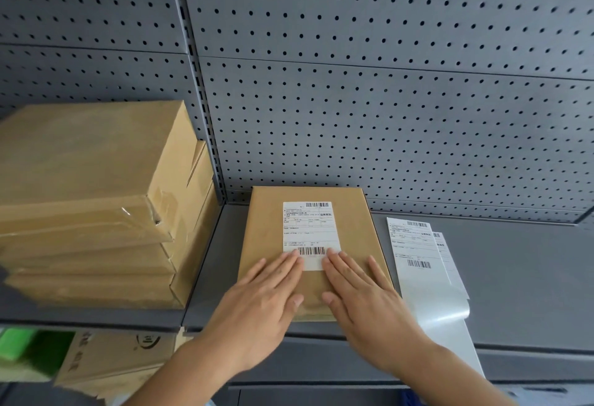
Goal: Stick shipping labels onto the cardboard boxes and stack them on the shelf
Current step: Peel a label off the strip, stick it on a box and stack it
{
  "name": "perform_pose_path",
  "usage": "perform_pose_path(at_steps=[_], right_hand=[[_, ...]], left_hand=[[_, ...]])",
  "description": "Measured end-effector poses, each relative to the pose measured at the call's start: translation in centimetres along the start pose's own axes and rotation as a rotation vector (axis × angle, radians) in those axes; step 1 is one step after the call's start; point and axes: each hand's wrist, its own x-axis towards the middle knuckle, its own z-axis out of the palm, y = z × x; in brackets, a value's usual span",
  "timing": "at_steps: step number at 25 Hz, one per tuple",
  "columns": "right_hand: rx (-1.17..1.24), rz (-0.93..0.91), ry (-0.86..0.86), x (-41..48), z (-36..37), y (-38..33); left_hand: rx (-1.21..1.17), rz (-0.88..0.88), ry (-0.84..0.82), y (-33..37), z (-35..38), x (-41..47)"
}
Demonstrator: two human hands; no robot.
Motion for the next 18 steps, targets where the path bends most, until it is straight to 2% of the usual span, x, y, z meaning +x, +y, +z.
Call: perform_pose_path(at_steps=[4, 7, 9, 11, 13, 16, 18], right_hand=[[0.03, 0.11, -0.001, -1.3, -0.5, 2.6], [0.079, 0.225, -0.032, -2.0, -1.1, 4.4], [0.277, 0.348, -0.038, -1.9, -1.7, 4.9], [0.646, 0.514, -0.065, -1.3, -2.1, 5.1], [0.962, 0.62, -0.103, -0.5, -1.9, 5.0], [1.182, 0.662, -0.113, 0.4, -1.4, 4.6], [1.232, 0.668, -0.093, 0.5, -1.3, 4.3]], left_hand=[[-0.001, -0.153, -0.012, -1.9, -0.5, -1.0], [-0.124, -0.292, 0.008, -3.6, -0.5, -1.5], [-0.4, -0.412, 0.033, -3.8, -0.6, -1.6], [-0.761, -0.539, 0.066, -3.6, -0.7, -1.0], [-1.023, -0.638, 0.077, -3.4, -0.4, -0.1], [-1.308, -0.666, 0.093, -3.3, 0.1, 0.8], [-1.373, -0.658, 0.106, -2.8, 0.1, 0.9]])
